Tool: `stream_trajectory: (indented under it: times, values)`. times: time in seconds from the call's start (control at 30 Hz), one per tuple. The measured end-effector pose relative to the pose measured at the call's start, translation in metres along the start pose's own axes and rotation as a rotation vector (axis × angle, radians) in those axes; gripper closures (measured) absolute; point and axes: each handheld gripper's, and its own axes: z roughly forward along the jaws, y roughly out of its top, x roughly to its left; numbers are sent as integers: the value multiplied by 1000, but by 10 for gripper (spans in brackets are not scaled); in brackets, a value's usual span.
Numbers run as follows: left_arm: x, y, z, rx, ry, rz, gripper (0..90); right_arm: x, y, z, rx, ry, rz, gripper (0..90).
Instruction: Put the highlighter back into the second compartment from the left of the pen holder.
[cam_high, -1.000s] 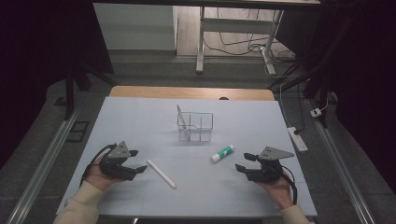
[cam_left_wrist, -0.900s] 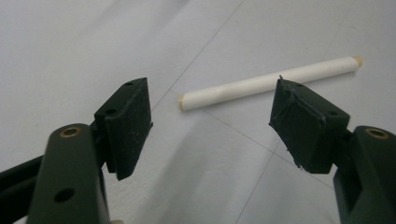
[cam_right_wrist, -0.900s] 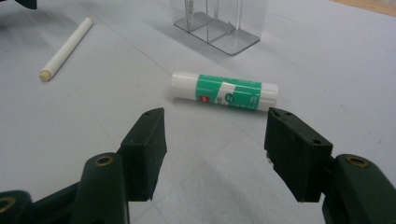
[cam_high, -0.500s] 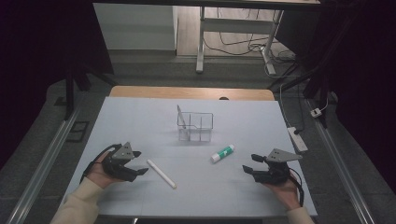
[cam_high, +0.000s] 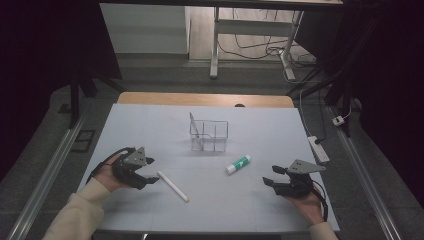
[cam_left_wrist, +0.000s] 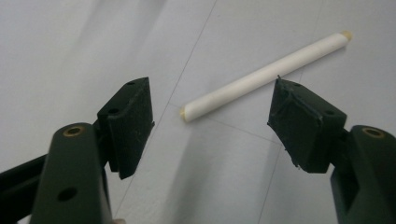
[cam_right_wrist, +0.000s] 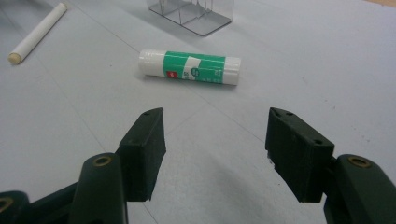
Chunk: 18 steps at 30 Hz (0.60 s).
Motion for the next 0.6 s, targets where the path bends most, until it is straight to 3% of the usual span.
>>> stream_trajectory:
  times: [0.27, 0.6]
  values:
    - [8, 9, 8, 43, -46, 115, 316, -1, -1, -2, -5, -13, 10, 378]
    - [11, 18, 23, 119, -107, 200, 316, -1, -3, -3, -1, -18, 12, 378]
